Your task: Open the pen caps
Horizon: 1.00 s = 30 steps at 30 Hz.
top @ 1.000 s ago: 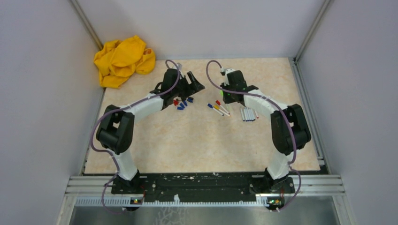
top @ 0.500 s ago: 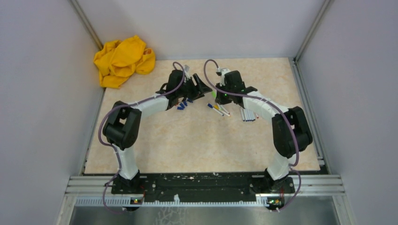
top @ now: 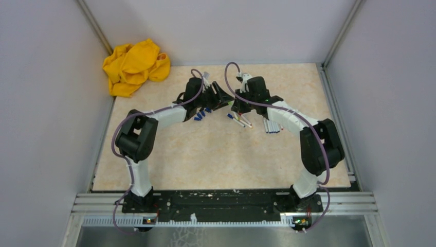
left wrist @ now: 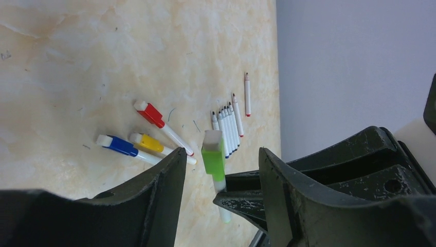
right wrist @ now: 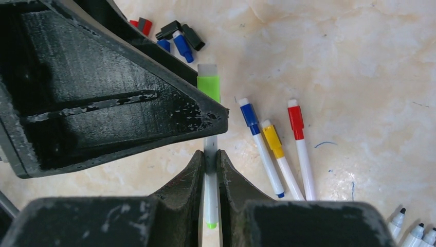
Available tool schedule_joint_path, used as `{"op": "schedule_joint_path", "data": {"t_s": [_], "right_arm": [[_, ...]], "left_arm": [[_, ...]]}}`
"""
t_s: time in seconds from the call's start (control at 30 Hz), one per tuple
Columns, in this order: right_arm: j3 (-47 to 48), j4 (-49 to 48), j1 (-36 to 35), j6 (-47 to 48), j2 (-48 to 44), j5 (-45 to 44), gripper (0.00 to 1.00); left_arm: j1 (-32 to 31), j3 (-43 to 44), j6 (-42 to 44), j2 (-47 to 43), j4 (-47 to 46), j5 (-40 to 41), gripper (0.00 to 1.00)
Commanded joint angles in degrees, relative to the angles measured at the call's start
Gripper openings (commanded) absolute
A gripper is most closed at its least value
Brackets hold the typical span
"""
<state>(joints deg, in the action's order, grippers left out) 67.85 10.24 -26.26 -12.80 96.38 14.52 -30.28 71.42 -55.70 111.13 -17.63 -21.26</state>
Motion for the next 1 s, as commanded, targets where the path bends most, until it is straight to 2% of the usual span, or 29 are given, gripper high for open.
{"op": "schedule_joint_path", "data": {"t_s": [0.0,0.33,0.43,0.53,0.57,0.73,0.77,0.87,0.97], "right_arm": [[-0.7,-3.9,-0.5,-1.5,-3.4,2.7,0.0],[-1.4,-5.3,-0.5,-2.1,-3.5,3.4,0.0],[-1.5,-5.6,-0.5,-2.3,-3.7,3.0,0.0],[-1.6,-5.8,-0.5,-2.3,-4.1,2.6,0.0],[-1.8,-5.8,-0.5,-2.4,-4.4,2.3,0.0],[-3.2,-7.1,-0.5,-2.2,-6.0,2.4,0.0],[-3.4,-7.2,-0.5,-2.2,-6.1,2.3,0.02],[-3.1,-6.7,-0.8,-1.6,-5.7,1.7,0.19],[-2.7,-6.9,-1.1,-1.6,-5.0,1.7,0.23]], "left_arm": [[-0.5,-0.4,-1.7,0.6,-3.4,-1.0,0.59],[-0.6,-0.5,-2.1,1.1,-4.6,-2.0,0.43],[-0.6,-0.6,-2.1,1.2,-4.9,-2.4,0.32],[-0.7,-0.9,-2.1,1.1,-5.1,-2.5,0.06],[-0.6,-0.9,-2.2,1.0,-5.1,-2.5,0.0],[-0.6,-1.1,-2.7,0.2,-4.7,-0.8,0.0],[-0.6,-0.9,-2.7,0.2,-4.6,-0.8,0.0],[-1.0,0.2,-3.0,-0.2,-3.6,-0.7,0.0],[-1.4,1.4,-2.8,-0.4,-2.2,-0.4,0.0]]}}
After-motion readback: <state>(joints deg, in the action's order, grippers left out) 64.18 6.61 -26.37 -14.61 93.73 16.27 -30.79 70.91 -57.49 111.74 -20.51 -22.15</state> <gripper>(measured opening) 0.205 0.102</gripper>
